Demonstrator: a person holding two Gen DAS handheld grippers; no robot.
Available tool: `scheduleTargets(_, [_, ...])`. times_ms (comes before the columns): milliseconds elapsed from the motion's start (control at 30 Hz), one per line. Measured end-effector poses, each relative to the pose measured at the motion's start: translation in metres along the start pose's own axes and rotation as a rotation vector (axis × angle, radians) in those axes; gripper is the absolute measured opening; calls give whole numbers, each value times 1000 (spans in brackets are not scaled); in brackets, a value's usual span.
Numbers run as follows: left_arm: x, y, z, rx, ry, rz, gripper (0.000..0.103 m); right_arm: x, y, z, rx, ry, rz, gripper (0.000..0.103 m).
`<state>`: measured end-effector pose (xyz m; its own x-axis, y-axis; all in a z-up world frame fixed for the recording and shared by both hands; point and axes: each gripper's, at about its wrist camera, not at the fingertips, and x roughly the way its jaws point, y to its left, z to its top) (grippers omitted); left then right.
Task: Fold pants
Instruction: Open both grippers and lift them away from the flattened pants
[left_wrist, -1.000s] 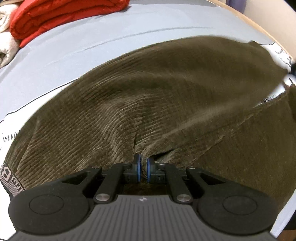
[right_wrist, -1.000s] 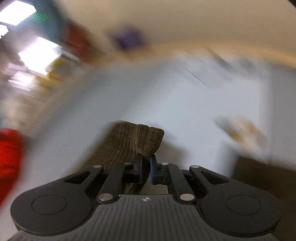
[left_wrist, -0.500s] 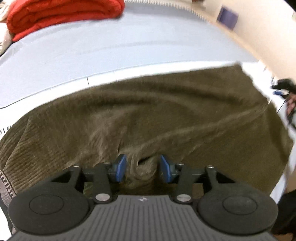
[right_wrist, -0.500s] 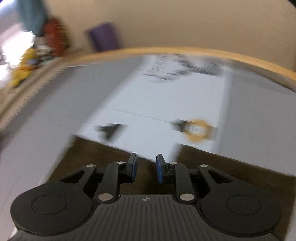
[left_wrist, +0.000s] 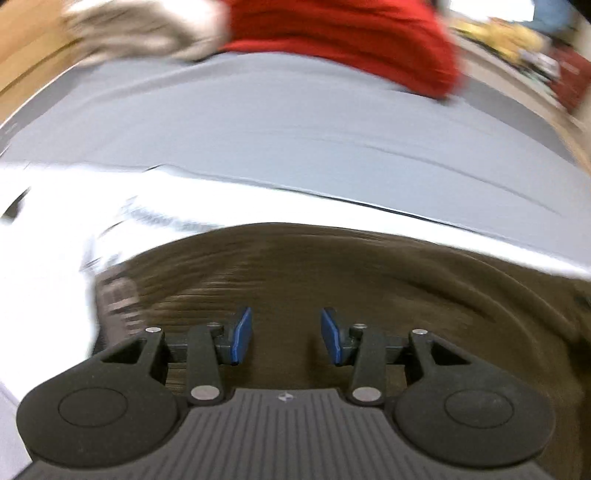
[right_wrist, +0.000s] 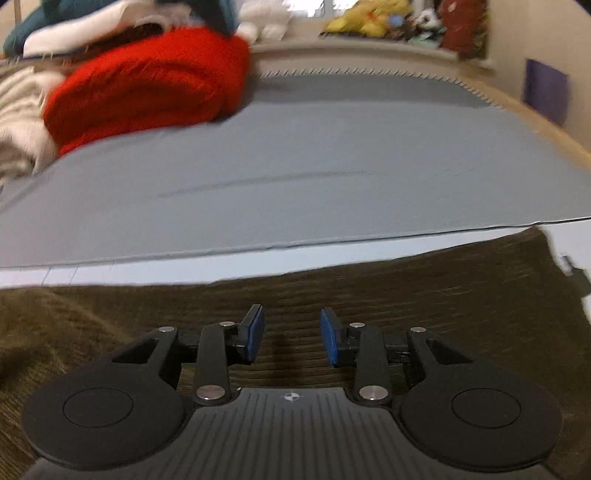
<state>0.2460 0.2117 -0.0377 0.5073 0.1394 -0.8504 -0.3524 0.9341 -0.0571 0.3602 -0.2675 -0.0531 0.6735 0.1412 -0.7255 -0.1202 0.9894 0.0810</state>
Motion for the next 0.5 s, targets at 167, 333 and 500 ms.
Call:
scheduleTargets(167, [36, 43, 9, -153, 60, 69, 44, 35, 2, -1, 15, 49, -63, 0])
scheduleTargets(333, [53, 38, 15, -57, 3, 95, 43, 48, -28, 9, 74, -24, -313, 0])
scheduleTargets(500, [69, 41, 18, -36, -20, 51, 49, 57, -48, 7, 60, -40, -346, 0])
